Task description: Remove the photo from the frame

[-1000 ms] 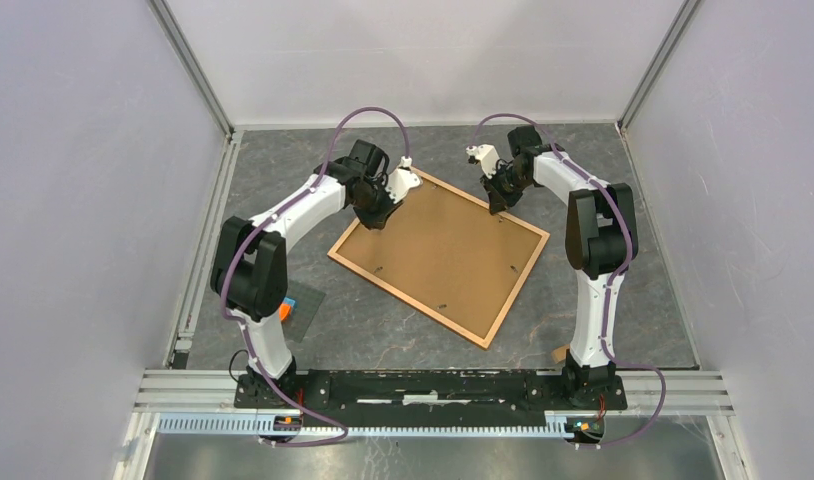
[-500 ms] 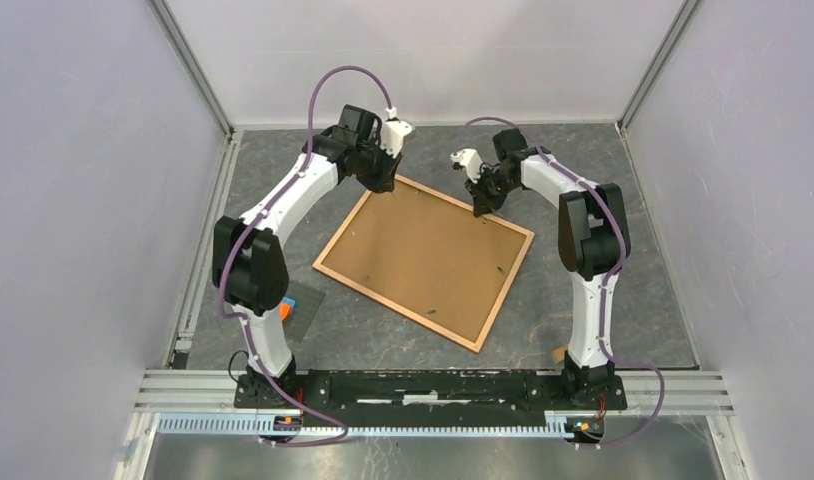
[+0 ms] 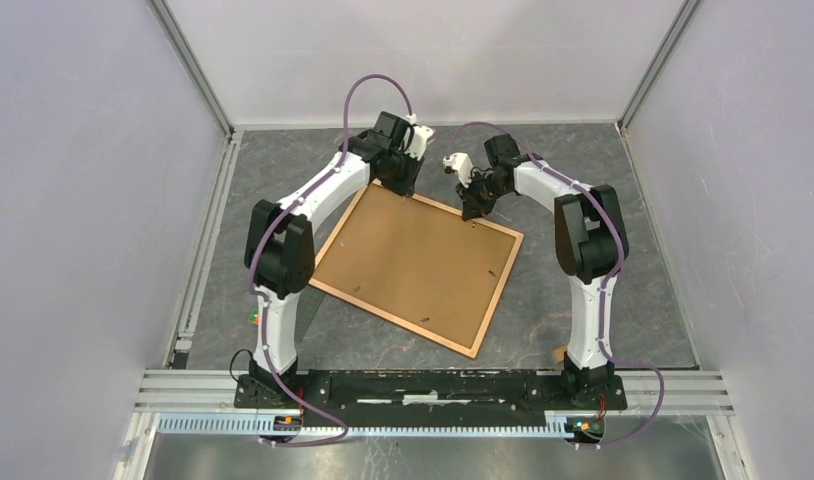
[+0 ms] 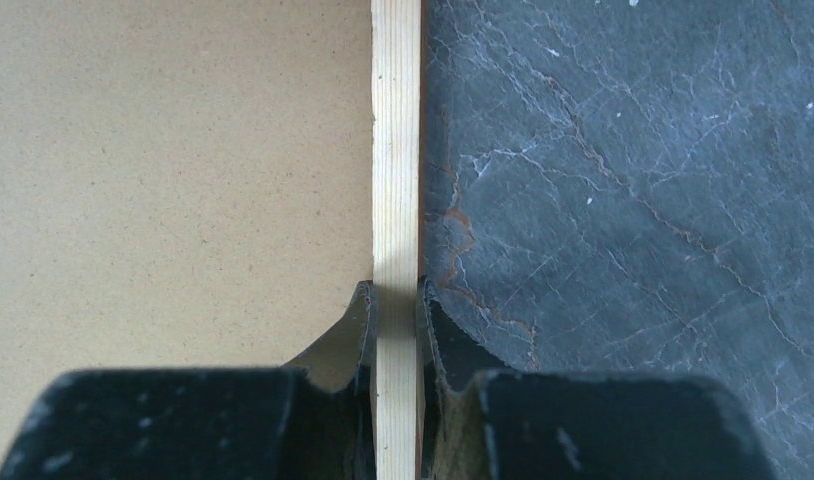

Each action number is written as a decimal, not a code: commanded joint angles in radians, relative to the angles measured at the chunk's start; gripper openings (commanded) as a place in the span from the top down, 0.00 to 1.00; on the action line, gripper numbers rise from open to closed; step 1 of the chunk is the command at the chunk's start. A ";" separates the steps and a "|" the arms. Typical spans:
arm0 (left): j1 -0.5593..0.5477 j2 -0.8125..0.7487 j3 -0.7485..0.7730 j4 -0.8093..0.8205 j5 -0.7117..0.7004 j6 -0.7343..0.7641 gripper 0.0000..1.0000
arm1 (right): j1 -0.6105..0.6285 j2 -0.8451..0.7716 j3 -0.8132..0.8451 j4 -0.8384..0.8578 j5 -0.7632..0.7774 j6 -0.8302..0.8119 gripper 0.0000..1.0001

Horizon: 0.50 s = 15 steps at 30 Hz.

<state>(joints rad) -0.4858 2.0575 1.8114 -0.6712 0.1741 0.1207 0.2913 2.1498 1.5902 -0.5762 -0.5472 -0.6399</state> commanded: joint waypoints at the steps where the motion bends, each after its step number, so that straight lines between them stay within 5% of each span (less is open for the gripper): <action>1: -0.004 0.050 0.082 0.051 -0.052 -0.093 0.98 | 0.038 0.022 -0.046 -0.047 -0.047 0.027 1.00; 15: 0.004 0.109 0.099 0.054 -0.185 -0.068 0.98 | 0.039 0.011 -0.062 -0.049 -0.022 0.021 1.00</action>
<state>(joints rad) -0.4904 2.1555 1.8702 -0.6491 0.0677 0.0643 0.2939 2.1410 1.5730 -0.5552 -0.5457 -0.6292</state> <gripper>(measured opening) 0.266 0.161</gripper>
